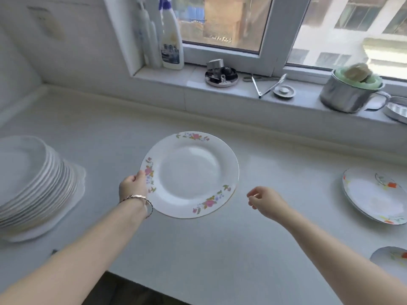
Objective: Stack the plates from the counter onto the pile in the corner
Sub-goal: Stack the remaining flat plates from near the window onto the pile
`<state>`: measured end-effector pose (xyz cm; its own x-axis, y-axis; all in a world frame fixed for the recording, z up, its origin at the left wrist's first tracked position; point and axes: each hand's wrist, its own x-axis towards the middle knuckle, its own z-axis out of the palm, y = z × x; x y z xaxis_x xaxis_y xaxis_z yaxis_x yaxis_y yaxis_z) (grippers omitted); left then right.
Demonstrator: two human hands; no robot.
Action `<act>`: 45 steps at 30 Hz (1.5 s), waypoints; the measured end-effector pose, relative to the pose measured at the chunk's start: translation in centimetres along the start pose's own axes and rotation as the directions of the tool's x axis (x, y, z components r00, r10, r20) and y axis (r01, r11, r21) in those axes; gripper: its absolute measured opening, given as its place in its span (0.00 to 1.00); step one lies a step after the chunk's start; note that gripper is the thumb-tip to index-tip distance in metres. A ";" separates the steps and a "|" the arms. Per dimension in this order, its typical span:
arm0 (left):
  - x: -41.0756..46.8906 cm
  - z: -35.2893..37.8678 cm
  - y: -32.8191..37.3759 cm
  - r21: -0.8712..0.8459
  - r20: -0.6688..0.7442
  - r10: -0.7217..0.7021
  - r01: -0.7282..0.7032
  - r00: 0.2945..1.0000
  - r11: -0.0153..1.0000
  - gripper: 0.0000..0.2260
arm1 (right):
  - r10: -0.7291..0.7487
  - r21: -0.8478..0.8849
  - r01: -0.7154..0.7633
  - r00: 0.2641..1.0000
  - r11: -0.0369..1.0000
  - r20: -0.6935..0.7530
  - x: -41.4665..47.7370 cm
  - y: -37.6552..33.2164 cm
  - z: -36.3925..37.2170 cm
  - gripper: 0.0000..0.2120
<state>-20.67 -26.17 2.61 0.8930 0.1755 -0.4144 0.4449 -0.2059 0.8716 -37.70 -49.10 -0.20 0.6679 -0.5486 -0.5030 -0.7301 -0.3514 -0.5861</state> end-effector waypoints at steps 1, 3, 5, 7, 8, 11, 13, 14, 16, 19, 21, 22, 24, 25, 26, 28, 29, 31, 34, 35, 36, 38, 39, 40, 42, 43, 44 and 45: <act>1.5 -2.0 0.5 -0.018 -0.040 -0.002 0.001 0.999 1.000 0.16 | -0.031 -0.015 0.032 0.999 0.999 0.011 0.4 -2.3 1.5 0.06; 4.5 -6.3 1.7 -0.008 -0.135 0.007 -0.008 0.991 1.000 0.15 | -0.082 -0.025 0.083 0.996 0.996 0.030 1.2 -6.9 4.6 0.07; 7.2 -10.7 3.1 0.008 -0.210 0.049 -0.048 0.976 0.999 0.15 | -0.125 -0.020 0.126 0.991 0.992 0.057 1.8 -11.4 7.9 0.08; 9.7 -15.1 4.6 0.051 -0.258 0.108 -0.098 0.960 0.994 0.13 | -0.159 -0.036 0.163 0.983 0.986 0.087 2.4 -15.4 11.2 0.09; 11.0 -17.2 5.2 0.070 -0.283 0.130 -0.115 0.950 0.991 0.11 | -0.175 -0.037 0.179 0.980 0.983 0.099 2.7 -17.2 12.7 0.08; 15.1 -23.3 6.3 0.134 -0.368 0.175 -0.135 0.913 0.982 0.10 | -0.212 -0.039 0.219 0.967 0.975 0.141 3.3 -21.7 16.9 0.09; 17.5 -26.7 6.4 0.158 -0.421 0.169 -0.112 0.891 0.981 0.11 | -0.226 -0.049 0.238 0.959 0.970 0.170 3.3 -24.0 19.1 0.08; 18.6 -28.1 6.4 0.155 -0.444 0.158 -0.098 0.882 0.983 0.11 | -0.227 -0.047 0.238 0.957 0.970 0.179 3.3 -24.9 19.9 0.09; 20.3 -30.1 6.1 0.140 -0.482 0.134 -0.075 0.866 0.987 0.11 | -0.220 -0.036 0.230 0.956 0.972 0.192 3.3 -26.4 21.2 0.09; 21.8 -31.6 5.5 0.121 -0.516 0.112 -0.057 0.849 0.991 0.12 | -0.222 -0.057 0.237 0.954 0.970 0.202 3.7 -27.9 22.4 0.06; 22.4 -31.9 5.0 0.105 -0.520 0.083 -0.033 0.850 0.994 0.10 | -0.227 -0.076 0.247 0.952 0.966 0.205 3.8 -28.8 22.7 0.06; 22.6 -32.1 4.8 0.093 -0.519 0.061 -0.015 0.853 0.996 0.10 | -0.230 -0.087 0.252 0.951 0.964 0.206 3.8 -29.1 22.8 0.07; 23.0 -32.4 4.2 0.075 -0.517 0.026 0.015 0.856 0.997 0.10 | -0.233 -0.105 0.258 0.951 0.960 0.205 3.8 -29.8 22.9 0.08; 23.2 -32.5 3.9 0.076 -0.514 0.021 0.021 0.857 0.997 0.11 | -0.234 -0.110 0.260 0.950 0.959 0.205 3.9 -30.0 22.9 0.08; 23.5 -32.8 3.6 0.076 -0.504 0.019 0.022 0.863 0.997 0.11 | -0.231 -0.117 0.258 0.951 0.959 0.204 4.0 -30.2 23.0 0.07; 24.0 -33.2 3.2 0.111 -0.473 0.030 0.026 0.881 0.993 0.10 | -0.228 -0.134 0.257 0.952 0.957 0.203 4.2 -30.4 23.1 0.07; 24.2 -33.6 3.1 0.162 -0.446 0.047 0.029 0.894 0.986 0.11 | -0.227 -0.142 0.258 0.953 0.956 0.203 4.2 -30.5 23.1 0.07; 24.9 -34.4 2.8 0.302 -0.366 0.102 0.014 0.925 0.953 0.15 | -0.220 -0.151 0.253 0.954 0.956 0.203 4.3 -30.6 23.4 0.07; 25.2 -35.2 2.6 0.527 -0.218 0.168 -0.029 0.961 0.849 0.22 | -0.214 -0.161 0.252 0.952 0.954 0.218 4.1 -30.4 23.9 0.07; 25.1 -35.3 2.6 0.600 -0.188 0.191 -0.041 0.963 0.799 0.23 | -0.212 -0.167 0.252 0.951 0.953 0.225 4.0 -30.3 24.0 0.07; 25.0 -35.3 2.4 0.662 -0.162 0.207 -0.049 0.965 0.748 0.23 | -0.207 -0.172 0.249 0.951 0.953 0.231 3.9 -30.1 24.1 0.07; 24.8 -35.3 2.2 0.746 -0.131 0.228 -0.056 0.965 0.664 0.22 | -0.195 -0.183 0.240 0.953 0.953 0.232 3.8 -29.9 24.2 0.06; 24.6 -35.2 2.2 0.769 -0.122 0.234 -0.057 0.965 0.637 0.22 | -0.190 -0.189 0.235 0.954 0.953 0.232 3.7 -29.7 24.2 0.06; 24.5 -35.2 2.2 0.790 -0.116 0.244 -0.059 0.963 0.610 0.22 | -0.185 -0.192 0.231 0.956 0.954 0.230 3.7 -29.5 24.2 0.06; 24.3 -35.1 2.0 0.819 -0.112 0.279 -0.071 0.954 0.570 0.21 | -0.176 -0.198 0.223 0.958 0.955 0.228 3.6 -29.1 24.2 0.07; 24.2 -34.9 2.1 0.816 -0.105 0.280 -0.079 0.954 0.573 0.19 | -0.171 -0.205 0.220 0.958 0.954 0.232 3.5 -28.9 24.2 0.07; 24.2 -34.6 2.0 0.781 -0.105 0.272 -0.090 0.957 0.618 0.18 | -0.166 -0.213 0.218 0.957 0.953 0.237 3.4 -28.7 24.3 0.06; 24.3 -34.1 1.9 0.686 -0.108 0.232 -0.097 0.967 0.721 0.19 | -0.161 -0.217 0.215 0.957 0.952 0.241 3.4 -28.6 24.4 0.06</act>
<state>-0.48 10.56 3.14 0.9593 0.2257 -0.1699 0.2809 -0.8259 0.4888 -11.02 -22.35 -0.66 0.7916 -0.2860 -0.5399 -0.5831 -0.6174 -0.5280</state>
